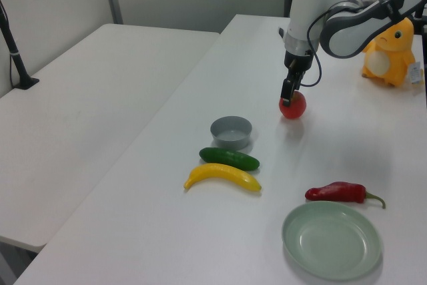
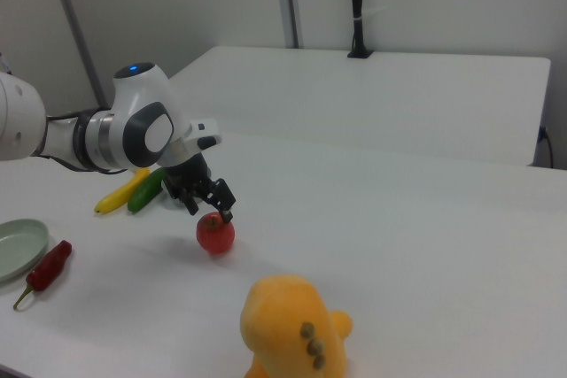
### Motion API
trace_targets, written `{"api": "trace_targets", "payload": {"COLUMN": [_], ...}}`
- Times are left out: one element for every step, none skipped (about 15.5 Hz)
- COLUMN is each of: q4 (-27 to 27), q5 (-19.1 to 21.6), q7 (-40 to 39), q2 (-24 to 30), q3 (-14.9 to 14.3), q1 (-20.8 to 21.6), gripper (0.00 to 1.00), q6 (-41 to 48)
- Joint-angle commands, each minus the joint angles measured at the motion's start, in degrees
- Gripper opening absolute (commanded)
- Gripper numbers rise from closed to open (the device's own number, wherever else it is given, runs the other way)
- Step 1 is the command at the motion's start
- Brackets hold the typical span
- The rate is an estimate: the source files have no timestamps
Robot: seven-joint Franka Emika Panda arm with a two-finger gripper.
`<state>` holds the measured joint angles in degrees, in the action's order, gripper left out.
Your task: Red apple placed in the center of the desktop
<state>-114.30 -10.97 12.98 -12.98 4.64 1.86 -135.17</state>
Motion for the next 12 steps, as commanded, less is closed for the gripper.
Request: {"api": "trace_targets", "payload": {"q4": [0.1,0.1,0.1,0.1,0.1,0.2,0.2,0.2,0.6,1.0,1.0,1.1], "q5": [0.0,0.0,0.0,0.0,0.0,0.0,-0.1,-0.1,-0.1,-0.1,-0.1,-0.1], "q7": [-0.3,-0.3,-0.3,-0.3,-0.3,-0.3,-0.5,-0.6,-0.6,-0.8,-0.8,-0.8], "q2": [-0.3,-0.3,-0.2,-0.1,0.1,0.6,1.3,2.0,2.5,3.1,3.7,4.7], "q3": [0.6,0.7,0.7,0.7,0.7,0.7,0.7,0.7,0.7,0.7,0.7,0.7], "q1": [-0.2,-0.3,-0.3,-0.3,-0.3,-0.7,-1.1,-1.2,-1.8,-2.7,-3.5,-3.8], "gripper": [1.0,1.0,1.0,1.0,1.0,1.0,1.0,1.0,1.0,1.0,1.0,1.0], "q6": [-1.2,-1.2,-1.2,-1.1,-1.1,-0.8,-0.6,-0.5,-0.5,-0.4,-0.4,-0.4]}}
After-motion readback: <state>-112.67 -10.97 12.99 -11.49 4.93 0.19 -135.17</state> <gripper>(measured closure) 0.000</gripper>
